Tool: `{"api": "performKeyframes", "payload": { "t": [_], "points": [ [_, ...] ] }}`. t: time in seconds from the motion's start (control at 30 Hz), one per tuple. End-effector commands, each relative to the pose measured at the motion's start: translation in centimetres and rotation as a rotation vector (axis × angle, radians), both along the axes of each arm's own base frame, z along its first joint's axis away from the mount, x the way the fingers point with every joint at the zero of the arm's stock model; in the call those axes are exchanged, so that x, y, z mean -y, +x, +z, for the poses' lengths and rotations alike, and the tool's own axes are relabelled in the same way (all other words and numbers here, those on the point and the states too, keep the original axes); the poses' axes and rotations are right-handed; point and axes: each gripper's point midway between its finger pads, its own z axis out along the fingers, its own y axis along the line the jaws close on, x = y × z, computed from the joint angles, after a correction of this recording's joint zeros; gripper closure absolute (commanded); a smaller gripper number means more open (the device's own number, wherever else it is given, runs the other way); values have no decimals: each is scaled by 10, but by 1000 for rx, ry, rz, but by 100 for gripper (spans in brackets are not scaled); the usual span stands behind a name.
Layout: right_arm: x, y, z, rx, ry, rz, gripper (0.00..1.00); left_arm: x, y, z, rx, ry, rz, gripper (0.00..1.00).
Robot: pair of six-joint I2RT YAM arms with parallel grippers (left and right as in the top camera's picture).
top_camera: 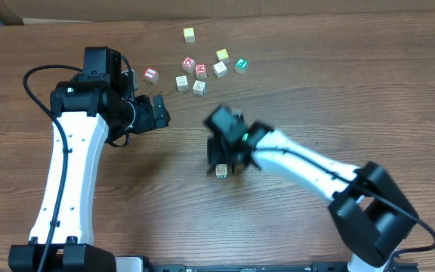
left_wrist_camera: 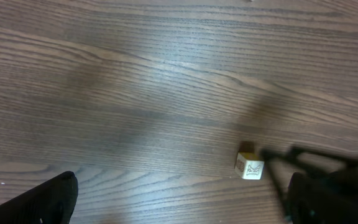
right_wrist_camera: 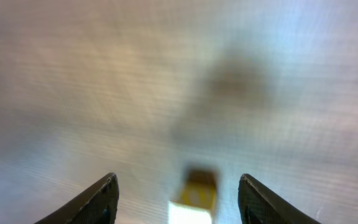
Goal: Flip 5 blocks
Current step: 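Release the flipped K block on the table and lift the right gripper, then move the right gripper back over the block cluster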
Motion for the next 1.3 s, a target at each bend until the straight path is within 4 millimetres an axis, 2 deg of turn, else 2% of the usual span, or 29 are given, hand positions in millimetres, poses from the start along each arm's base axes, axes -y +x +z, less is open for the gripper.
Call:
{"api": "performKeyframes", "payload": {
  "t": [0.0,0.07,0.17,0.27,0.47,0.63,0.73,0.93,1.03,1.27],
  "points": [
    [9,60,59,166,37,-43,37,-1,5,6,22,4,2,0],
    [20,87,81,248,42,-102,37,-1,5,6,22,4,2,0],
    [33,119,99,354,64,-159,37,-1,5,6,22,4,2,0],
    [43,143,99,411,70,-210,37,-1,5,6,22,4,2,0],
    [57,186,70,528,-36,-216,34,-1,5,6,22,4,2,0],
    [62,218,40,620,-126,-98,34,-1,5,6,22,4,2,0],
    [72,234,21,639,-138,-109,35,-1,5,6,22,4,2,0],
    [89,255,-8,632,-75,-239,34,-1,5,6,22,4,2,0],
    [82,261,-19,640,-22,-244,34,-1,5,6,22,4,2,0],
    [71,270,-28,685,36,-232,33,-1,5,6,22,4,2,0]
  ]
}}
